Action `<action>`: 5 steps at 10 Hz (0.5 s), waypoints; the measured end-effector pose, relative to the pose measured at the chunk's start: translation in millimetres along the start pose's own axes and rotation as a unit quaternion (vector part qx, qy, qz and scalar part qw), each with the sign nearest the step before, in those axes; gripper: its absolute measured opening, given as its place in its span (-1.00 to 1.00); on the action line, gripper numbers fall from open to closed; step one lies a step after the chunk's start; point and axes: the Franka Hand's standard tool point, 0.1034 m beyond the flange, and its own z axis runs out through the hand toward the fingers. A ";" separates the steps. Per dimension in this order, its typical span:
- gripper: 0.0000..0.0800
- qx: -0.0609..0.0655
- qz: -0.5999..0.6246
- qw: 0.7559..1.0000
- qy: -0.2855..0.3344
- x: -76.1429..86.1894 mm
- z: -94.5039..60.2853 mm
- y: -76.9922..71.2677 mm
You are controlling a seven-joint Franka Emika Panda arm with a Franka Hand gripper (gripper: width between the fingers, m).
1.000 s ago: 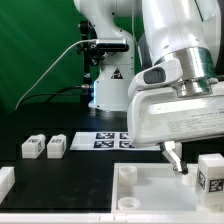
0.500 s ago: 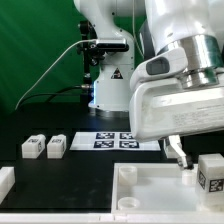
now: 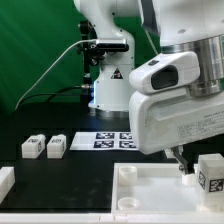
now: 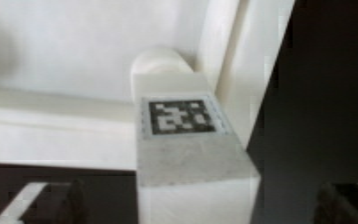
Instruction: Assemble one leg
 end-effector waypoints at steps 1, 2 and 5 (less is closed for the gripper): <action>0.62 0.007 0.001 0.998 -0.065 -8.5 1.8 -1.1; 0.62 0.007 0.018 0.997 -0.069 -6.0 4.8 -1.1; 0.32 0.006 0.027 0.997 -0.067 -7.2 7.9 -3.0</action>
Offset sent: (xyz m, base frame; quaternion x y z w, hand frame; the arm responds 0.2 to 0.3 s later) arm 0.0000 0.0000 0.0000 0.0000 0.0000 0.0000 1.0000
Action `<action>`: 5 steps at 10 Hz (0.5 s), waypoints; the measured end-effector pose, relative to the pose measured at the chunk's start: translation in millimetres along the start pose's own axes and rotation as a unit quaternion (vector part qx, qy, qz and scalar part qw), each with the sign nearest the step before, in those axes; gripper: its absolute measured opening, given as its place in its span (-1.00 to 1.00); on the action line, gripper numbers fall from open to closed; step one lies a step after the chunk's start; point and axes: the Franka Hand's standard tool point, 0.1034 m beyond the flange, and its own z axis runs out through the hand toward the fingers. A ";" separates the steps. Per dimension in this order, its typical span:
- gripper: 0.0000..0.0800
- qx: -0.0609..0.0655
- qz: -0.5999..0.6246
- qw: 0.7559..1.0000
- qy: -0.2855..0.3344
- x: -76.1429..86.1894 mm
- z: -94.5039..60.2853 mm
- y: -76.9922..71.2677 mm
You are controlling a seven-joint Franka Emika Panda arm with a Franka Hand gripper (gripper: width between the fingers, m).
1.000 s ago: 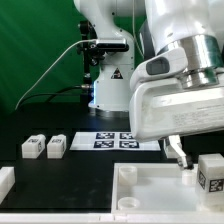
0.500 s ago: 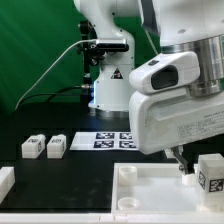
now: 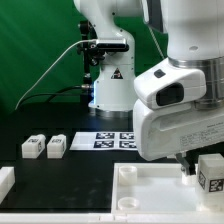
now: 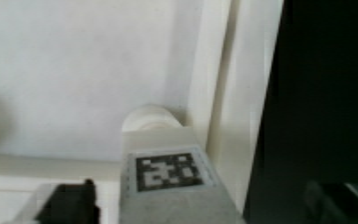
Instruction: Assemble one leg
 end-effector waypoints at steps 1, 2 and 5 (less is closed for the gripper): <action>-0.03 0.000 0.000 1.000 0.000 -0.1 0.2 -0.1; -0.22 0.000 0.000 1.000 0.000 -0.1 0.4 0.0; -0.22 0.001 0.021 1.000 0.000 -0.1 0.5 0.2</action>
Offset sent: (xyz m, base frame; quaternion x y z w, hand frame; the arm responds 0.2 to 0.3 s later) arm 0.0000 0.0000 0.0000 0.0000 0.0000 0.0899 0.9960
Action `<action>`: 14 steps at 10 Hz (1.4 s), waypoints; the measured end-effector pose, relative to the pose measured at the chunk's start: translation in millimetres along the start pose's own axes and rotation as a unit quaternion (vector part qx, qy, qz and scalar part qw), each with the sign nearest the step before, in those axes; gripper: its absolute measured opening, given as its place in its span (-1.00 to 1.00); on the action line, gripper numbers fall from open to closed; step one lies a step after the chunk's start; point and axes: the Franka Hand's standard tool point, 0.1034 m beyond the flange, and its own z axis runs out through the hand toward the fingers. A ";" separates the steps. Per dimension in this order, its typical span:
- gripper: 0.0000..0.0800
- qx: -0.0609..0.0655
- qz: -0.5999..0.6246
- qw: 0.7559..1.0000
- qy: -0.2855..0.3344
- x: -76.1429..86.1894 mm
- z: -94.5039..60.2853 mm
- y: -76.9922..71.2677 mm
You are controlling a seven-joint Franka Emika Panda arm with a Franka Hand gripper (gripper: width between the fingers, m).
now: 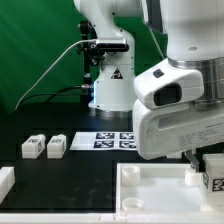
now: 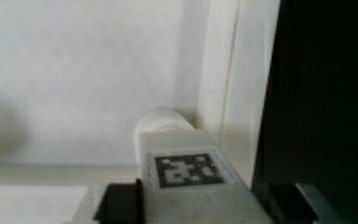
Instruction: Assemble one leg
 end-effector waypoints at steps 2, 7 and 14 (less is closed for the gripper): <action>-0.22 0.011 0.100 0.995 0.026 1.9 0.4 0.0; -0.22 0.038 0.494 0.868 0.027 3.4 4.5 -10.9; 0.45 0.054 0.545 0.836 0.028 3.7 7.1 -14.4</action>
Offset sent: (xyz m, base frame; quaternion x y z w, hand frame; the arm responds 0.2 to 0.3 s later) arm -0.0028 0.0170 -0.0085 0.0398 -0.0001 0.4154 0.9088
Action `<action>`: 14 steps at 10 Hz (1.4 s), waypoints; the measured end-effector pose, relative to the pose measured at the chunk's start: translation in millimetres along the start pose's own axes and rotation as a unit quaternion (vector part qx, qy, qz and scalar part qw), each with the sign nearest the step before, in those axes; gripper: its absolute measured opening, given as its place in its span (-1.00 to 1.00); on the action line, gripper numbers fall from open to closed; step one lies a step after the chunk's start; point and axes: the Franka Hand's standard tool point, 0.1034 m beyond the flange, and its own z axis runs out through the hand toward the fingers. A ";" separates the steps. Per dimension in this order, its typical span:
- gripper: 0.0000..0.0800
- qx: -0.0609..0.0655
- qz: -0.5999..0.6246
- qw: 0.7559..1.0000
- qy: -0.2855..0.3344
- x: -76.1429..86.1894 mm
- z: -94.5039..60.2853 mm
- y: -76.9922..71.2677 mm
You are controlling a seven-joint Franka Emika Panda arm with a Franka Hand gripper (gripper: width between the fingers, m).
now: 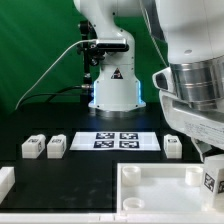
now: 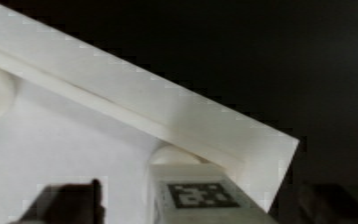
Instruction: Assemble one leg
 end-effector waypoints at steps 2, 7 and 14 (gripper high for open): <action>0.57 -0.007 -0.131 0.991 0.007 3.4 -1.2 1.4; 0.62 -0.021 -0.435 0.900 0.012 9.5 -0.5 2.7; -0.21 -0.026 -0.357 0.934 0.011 14.2 1.2 8.6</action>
Offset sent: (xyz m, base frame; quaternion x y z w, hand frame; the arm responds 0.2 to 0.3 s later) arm 0.0000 0.0000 0.0000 0.0000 0.0000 -0.2667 0.9638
